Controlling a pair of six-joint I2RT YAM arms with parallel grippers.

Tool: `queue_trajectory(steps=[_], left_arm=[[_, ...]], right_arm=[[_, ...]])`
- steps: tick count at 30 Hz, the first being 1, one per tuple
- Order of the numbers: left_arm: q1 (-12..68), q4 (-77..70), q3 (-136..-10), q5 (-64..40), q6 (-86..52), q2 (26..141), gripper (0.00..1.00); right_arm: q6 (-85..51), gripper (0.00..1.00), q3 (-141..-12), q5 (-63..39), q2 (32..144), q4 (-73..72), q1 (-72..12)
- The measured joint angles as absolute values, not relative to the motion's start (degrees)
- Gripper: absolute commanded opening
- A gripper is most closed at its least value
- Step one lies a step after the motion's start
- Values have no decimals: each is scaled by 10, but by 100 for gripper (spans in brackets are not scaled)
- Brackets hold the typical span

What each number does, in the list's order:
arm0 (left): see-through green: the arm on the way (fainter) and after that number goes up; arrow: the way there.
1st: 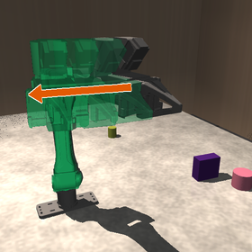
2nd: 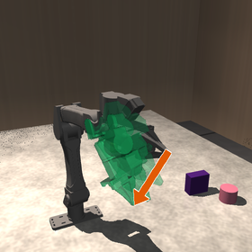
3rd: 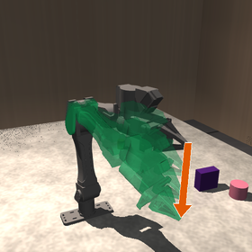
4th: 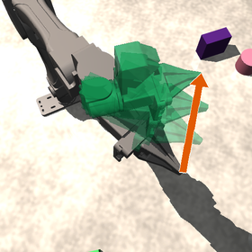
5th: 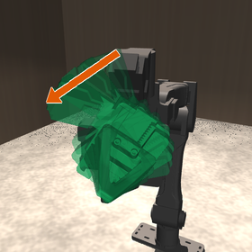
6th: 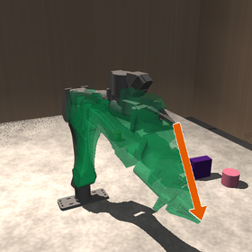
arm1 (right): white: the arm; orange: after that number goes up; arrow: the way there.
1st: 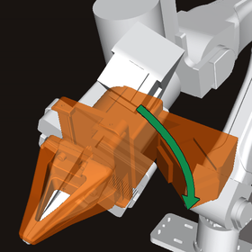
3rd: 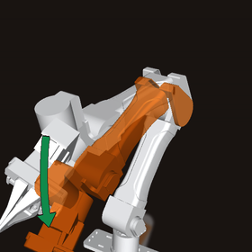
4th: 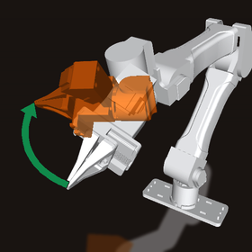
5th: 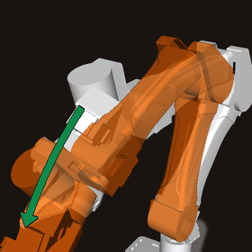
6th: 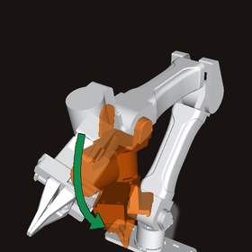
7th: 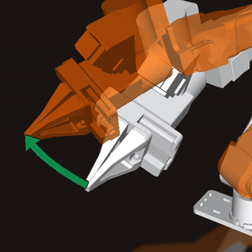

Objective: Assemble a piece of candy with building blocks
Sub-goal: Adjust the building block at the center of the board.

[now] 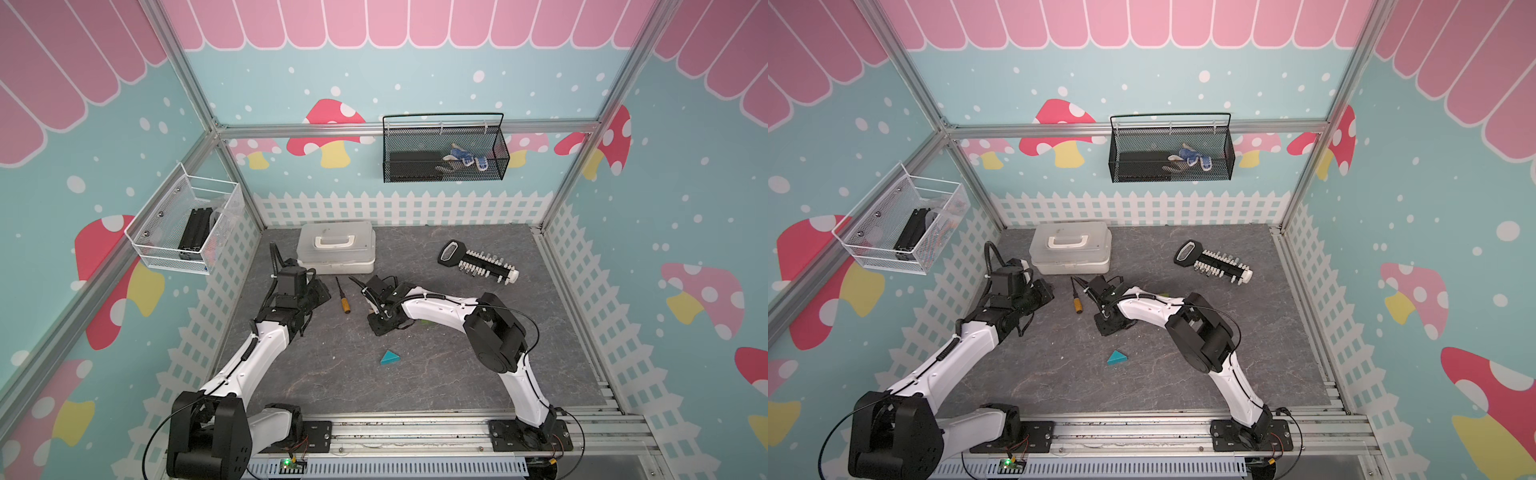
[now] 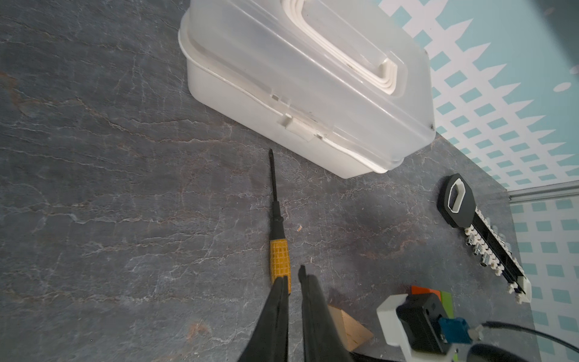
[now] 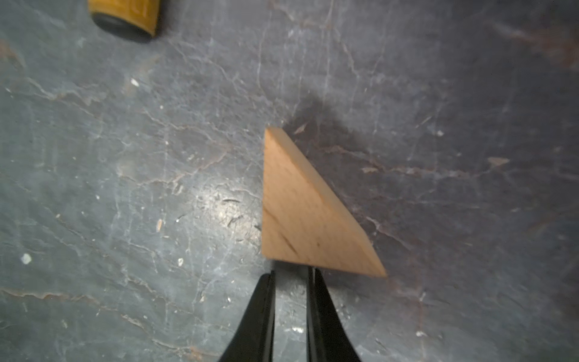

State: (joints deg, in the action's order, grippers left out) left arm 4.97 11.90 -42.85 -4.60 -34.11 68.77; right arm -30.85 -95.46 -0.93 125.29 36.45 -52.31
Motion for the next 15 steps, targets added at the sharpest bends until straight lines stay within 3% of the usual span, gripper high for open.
queue_trajectory(steps=[6, 15], left_arm=[[50, 120, -436, -58, -341, 689, 20], [50, 127, -462, -93, -337, 719, 56]], right_arm=[[-302, 18, -980, 23, 1271, 369, -513], [-278, 18, -991, 45, 1277, 370, -474]])
